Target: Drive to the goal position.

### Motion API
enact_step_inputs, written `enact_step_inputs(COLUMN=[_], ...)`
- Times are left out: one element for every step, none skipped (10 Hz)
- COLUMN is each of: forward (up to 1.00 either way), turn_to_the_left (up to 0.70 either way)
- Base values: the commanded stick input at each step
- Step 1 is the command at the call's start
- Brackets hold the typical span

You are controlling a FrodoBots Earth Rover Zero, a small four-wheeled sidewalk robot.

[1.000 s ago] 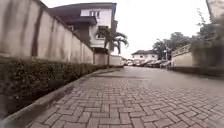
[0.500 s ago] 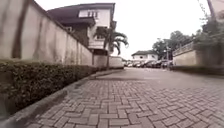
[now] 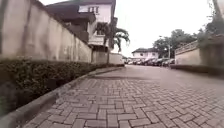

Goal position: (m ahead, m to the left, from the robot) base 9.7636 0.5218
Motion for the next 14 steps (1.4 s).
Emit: enact_step_inputs(forward=[0.7,0.7,0.7,0.7,0.7,0.7,0.7,0.7,0.7,0.7,0.7,0.7,0.7,0.7], turn_to_the_left=[0.0,0.0,0.0,0.0,0.0,0.0,0.0,0.0,0.0,0.0,0.0,0.0,0.0,0.0])
